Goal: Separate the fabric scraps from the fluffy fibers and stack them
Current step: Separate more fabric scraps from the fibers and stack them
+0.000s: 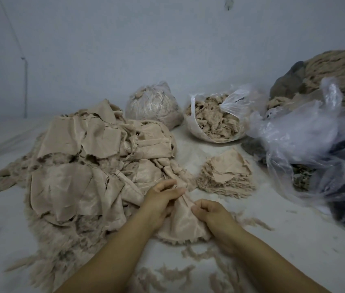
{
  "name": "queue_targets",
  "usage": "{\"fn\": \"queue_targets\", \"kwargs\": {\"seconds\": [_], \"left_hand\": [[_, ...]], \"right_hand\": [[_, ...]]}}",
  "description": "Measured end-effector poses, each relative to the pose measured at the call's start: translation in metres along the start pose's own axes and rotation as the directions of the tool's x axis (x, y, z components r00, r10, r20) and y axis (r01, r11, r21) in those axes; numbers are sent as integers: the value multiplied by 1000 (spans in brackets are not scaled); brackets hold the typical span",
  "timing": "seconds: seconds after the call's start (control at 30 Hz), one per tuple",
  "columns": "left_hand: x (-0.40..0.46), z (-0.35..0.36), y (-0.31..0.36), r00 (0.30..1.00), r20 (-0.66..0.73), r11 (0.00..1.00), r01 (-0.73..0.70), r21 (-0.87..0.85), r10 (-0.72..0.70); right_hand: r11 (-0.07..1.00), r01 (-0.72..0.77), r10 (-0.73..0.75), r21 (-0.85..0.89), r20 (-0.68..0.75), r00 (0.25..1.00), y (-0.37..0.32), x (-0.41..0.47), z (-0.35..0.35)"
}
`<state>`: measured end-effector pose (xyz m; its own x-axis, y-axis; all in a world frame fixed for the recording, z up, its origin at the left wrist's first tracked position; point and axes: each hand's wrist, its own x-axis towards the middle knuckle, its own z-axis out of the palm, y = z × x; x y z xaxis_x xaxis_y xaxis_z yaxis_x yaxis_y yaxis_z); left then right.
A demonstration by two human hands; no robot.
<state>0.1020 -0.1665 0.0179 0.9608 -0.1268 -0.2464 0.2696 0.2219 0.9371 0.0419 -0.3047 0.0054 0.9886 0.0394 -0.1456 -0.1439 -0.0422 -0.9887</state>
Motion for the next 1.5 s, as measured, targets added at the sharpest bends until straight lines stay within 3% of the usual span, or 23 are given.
{"fn": "queue_targets", "kwargs": {"seconds": [0.13,0.33,0.47,0.53,0.6,0.63,0.7,0.77,0.9,1.03,1.13,1.27,1.33,1.4,1.43,1.5], "left_hand": [[-6,10,-4,999,39,1000,18,-13,-18],[-3,15,4,989,-148,993,13,-117,-31],[7,3,15,964,-264,953,-57,-297,-24],[6,2,15,984,-180,978,-49,-205,11],[-2,6,5,1000,-25,993,3,117,0],[-6,9,-1,999,40,954,-14,300,2],[-11,12,-10,988,87,828,-157,539,130],[-9,8,-13,947,-17,742,-239,627,320],[-11,0,-8,915,-108,814,-286,505,388],[-8,-8,-3,928,-275,960,-203,193,251],[-5,-18,-3,924,-278,936,-174,306,263],[-8,-16,-2,941,-145,904,-240,354,307],[-10,-17,1,927,-59,829,-302,472,371],[-12,-26,3,891,48,662,-371,652,452],[-13,-33,3,864,125,529,-407,744,488],[-15,-51,6,782,339,163,-482,861,522]], "right_hand": [[987,82,-88,-135,-35,996,-3,1,1],[983,137,-146,-120,-68,987,1,2,3],[996,82,-84,-27,-89,992,9,-5,-6],[994,38,-29,102,-91,995,8,-4,-13],[982,33,-16,187,-94,995,4,-1,-15],[979,55,-31,195,-125,992,2,2,-15],[983,150,-116,109,-270,956,0,6,-15],[966,251,-255,-64,-414,874,-3,9,-14],[925,296,-374,-239,-427,823,-6,13,-12],[913,320,-405,-253,-462,789,-11,19,-21],[902,323,-428,-287,-479,766,-30,33,-37],[898,289,-428,-333,-506,749,-73,63,-67],[891,165,-372,-422,-473,798,-83,77,-88],[817,-27,-318,-576,-490,811,-81,80,-103],[785,-64,-353,-616,-530,771,-76,76,-105],[767,63,-491,-639,-520,699,-55,58,-99]]}}
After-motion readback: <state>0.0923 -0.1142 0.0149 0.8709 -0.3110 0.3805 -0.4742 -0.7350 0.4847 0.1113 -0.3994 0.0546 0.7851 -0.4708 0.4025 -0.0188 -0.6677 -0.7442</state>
